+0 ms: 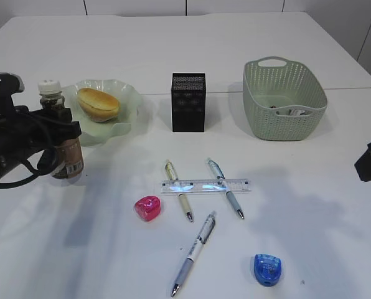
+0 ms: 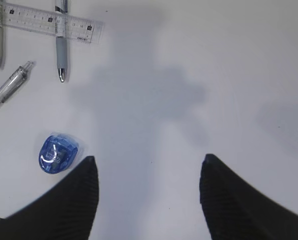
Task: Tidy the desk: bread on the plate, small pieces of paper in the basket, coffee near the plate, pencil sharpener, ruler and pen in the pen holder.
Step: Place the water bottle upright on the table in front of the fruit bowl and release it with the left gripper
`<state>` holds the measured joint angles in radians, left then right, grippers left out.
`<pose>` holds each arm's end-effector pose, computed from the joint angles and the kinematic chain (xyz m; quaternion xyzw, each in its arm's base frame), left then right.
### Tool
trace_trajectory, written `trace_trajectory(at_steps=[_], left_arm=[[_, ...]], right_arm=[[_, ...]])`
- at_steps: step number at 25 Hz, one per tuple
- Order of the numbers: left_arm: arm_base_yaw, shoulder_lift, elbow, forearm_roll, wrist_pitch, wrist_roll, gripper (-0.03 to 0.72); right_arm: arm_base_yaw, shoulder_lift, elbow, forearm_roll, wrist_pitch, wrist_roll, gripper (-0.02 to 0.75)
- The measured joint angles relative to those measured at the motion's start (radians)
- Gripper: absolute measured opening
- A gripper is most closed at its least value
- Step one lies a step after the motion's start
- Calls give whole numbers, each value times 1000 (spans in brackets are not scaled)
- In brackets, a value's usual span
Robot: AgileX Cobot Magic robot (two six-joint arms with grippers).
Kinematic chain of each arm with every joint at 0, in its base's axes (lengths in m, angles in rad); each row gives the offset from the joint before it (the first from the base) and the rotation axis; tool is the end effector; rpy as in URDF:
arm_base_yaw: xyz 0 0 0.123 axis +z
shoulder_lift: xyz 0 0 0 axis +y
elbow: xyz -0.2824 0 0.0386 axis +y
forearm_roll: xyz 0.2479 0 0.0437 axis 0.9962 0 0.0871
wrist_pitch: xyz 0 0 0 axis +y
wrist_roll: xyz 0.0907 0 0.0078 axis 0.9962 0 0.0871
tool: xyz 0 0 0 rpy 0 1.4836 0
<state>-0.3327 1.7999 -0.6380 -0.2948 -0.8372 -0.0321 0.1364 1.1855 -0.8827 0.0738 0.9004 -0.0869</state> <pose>0.3148 -0.0880 0.1562 -0.0267 0.7903 -0.0864 0.6060 0.2165 0.0350 0.2853 -0.0928 0.9693 0.0389 0.2244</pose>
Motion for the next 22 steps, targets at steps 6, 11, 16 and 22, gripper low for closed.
trace_trajectory(at_steps=[6,11,16,22], left_arm=[[0,24,0,1,-47,-2,277],[0,56,0,1,-52,-3,277],[0,79,0,1,-64,-3,277],[0,81,0,1,-98,-3,277]], right_arm=[[0,0,0,0,-2,0,498],[0,0,0,0,-2,0,497],[0,0,0,0,-2,0,497],[0,0,0,0,-2,0,497]])
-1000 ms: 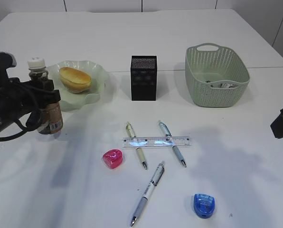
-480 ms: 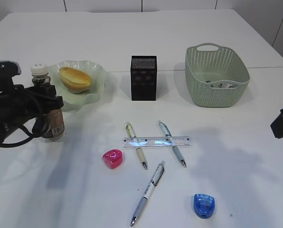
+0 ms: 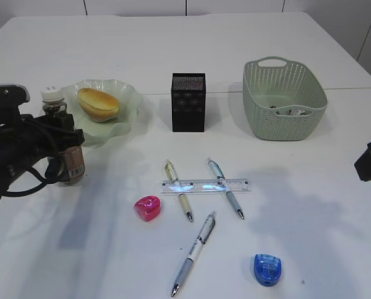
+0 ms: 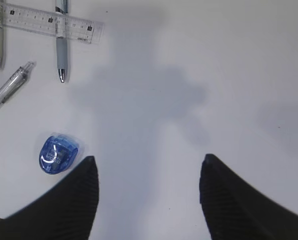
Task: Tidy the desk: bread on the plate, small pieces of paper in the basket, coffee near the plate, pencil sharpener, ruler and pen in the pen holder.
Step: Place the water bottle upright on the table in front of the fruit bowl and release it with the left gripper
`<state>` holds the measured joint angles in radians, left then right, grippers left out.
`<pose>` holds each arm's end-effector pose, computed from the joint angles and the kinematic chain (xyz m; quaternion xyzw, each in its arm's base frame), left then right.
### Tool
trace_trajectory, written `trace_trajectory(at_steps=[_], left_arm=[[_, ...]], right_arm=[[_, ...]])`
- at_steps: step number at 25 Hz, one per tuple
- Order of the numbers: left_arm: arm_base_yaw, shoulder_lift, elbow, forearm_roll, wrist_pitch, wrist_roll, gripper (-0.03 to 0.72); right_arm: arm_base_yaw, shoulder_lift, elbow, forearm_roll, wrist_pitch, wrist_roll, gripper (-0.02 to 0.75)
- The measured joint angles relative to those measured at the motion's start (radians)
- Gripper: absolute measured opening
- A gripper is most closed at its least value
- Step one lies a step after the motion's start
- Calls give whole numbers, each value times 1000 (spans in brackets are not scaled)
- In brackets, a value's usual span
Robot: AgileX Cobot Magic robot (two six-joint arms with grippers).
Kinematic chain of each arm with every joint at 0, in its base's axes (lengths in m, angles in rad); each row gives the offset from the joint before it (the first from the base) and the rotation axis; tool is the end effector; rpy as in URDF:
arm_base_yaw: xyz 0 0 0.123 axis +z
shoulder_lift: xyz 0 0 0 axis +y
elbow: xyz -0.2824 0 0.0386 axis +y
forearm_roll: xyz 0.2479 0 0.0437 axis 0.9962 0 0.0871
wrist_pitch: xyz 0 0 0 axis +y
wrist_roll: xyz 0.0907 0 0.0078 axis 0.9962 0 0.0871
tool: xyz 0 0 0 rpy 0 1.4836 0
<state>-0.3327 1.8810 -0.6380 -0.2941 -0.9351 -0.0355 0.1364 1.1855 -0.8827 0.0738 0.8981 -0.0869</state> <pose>0.3189 -0.0878 0.1382 -0.0257 0.7847 -0.0761 0.6146 0.2166 0.0350 0.2854 -0.0927 0.9690 0.0389 0.2255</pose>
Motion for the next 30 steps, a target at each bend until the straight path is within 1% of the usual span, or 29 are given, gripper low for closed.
trace_trajectory(at_steps=[18,30], left_arm=[[0,11,0,0,4,0,277],[0,11,0,0,8,0,292]], right_arm=[[0,0,0,0,-2,0,496],[0,0,0,7,-2,0,496]])
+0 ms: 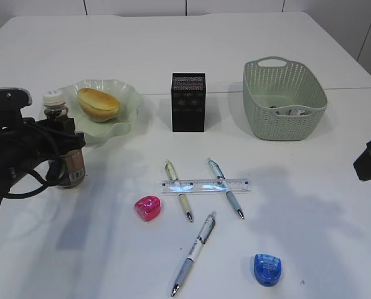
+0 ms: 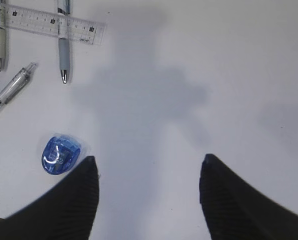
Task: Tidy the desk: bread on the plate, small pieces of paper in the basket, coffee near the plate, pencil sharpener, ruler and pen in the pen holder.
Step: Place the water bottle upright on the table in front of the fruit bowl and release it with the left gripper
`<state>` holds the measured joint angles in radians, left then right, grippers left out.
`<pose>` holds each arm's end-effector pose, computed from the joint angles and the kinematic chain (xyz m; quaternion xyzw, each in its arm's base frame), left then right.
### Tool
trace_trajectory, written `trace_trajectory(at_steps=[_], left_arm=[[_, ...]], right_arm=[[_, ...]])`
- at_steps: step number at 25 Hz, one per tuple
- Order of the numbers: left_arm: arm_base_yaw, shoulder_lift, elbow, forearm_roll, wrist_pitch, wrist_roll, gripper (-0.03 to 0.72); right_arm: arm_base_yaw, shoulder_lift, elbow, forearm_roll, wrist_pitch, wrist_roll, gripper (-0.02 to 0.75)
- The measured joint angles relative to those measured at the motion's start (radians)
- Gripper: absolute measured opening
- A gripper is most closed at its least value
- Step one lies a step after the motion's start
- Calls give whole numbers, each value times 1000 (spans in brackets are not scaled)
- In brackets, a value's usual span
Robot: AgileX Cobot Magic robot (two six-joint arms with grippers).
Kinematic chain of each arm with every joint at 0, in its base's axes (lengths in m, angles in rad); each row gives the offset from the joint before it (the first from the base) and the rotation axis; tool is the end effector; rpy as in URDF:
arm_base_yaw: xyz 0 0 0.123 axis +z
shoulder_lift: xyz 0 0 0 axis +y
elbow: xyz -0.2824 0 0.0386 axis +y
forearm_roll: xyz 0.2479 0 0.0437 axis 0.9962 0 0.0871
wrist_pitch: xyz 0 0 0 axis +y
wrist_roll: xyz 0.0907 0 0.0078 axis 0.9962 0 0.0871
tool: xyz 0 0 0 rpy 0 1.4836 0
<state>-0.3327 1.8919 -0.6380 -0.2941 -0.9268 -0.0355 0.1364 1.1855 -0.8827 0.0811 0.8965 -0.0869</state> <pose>0.3188 -0.0879 0.1339 -0.0248 0.7905 -0.0746 0.6074 0.2167 0.0356 0.2855 -0.0911 0.9689 0.0422 0.2262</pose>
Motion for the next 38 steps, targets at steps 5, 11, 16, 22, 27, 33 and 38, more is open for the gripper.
trace_trajectory(at_steps=[5,11,16,22,27,33,38], left_arm=[[0,0,0,0,5,0,296],[0,0,0,0,5,0,367],[0,0,0,0,5,0,396],[0,0,0,0,14,0,429],[0,0,12,4,20,-1,459],[0,-13,61,4,-9,-1,462],[0,-16,90,6,-66,-1,465]], right_arm=[[0,0,0,0,0,0,496],[0,0,0,2,0,0,496],[0,0,0,3,0,0,496],[0,0,0,3,0,0,496],[0,0,0,3,-2,0,496],[0,0,0,3,-2,0,496],[0,0,0,3,-2,0,496]])
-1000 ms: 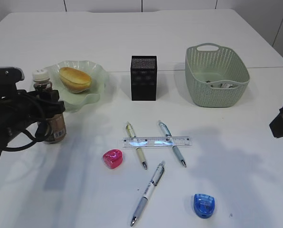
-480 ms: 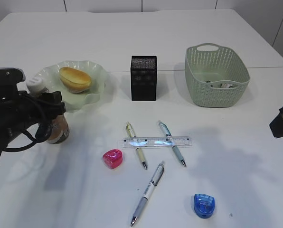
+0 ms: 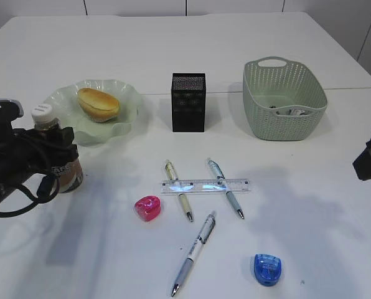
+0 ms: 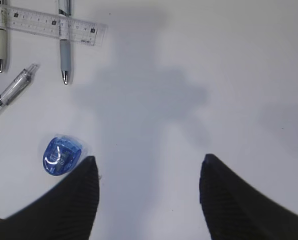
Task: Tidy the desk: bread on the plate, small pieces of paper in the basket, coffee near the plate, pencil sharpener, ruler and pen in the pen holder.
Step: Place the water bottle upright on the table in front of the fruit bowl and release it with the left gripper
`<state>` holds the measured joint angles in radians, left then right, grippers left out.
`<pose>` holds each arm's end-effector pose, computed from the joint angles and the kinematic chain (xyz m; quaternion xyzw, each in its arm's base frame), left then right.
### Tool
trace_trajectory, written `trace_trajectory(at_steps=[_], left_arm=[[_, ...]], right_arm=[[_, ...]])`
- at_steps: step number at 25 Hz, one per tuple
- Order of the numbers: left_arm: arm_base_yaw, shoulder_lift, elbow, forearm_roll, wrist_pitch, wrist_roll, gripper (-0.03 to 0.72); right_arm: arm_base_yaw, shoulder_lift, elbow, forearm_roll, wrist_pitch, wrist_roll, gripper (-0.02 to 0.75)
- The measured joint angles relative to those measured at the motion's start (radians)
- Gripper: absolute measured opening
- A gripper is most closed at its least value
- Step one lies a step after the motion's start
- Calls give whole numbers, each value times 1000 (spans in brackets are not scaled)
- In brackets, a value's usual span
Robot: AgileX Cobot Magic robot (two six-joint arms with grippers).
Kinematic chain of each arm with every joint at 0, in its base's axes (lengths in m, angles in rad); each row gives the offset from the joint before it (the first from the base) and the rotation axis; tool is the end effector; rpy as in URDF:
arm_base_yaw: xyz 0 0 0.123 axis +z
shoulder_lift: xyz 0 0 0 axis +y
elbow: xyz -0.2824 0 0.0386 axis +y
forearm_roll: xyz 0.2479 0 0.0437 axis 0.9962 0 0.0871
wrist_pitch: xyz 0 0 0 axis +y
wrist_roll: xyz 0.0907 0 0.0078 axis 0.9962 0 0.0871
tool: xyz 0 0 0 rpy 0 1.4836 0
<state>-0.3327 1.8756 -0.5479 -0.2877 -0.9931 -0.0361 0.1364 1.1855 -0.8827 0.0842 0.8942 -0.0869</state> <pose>0.2990 -0.0805 0.1273 -0.0187 0.7923 -0.0657 0.6064 0.2169 0.0358 0.2857 -0.0903 0.9687 0.0436 0.2272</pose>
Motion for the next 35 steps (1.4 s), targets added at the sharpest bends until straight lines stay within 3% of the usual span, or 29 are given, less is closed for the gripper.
trace_trajectory(at_steps=[14,25,35], left_arm=[[-45,-23,41,0,-119,3,508],[-45,-182,44,-10,-129,95,508],[-45,-425,42,1,223,140,508]], right_arm=[[0,0,0,2,-1,0,496],[0,0,0,4,-2,0,496],[0,0,0,4,-2,0,496]])
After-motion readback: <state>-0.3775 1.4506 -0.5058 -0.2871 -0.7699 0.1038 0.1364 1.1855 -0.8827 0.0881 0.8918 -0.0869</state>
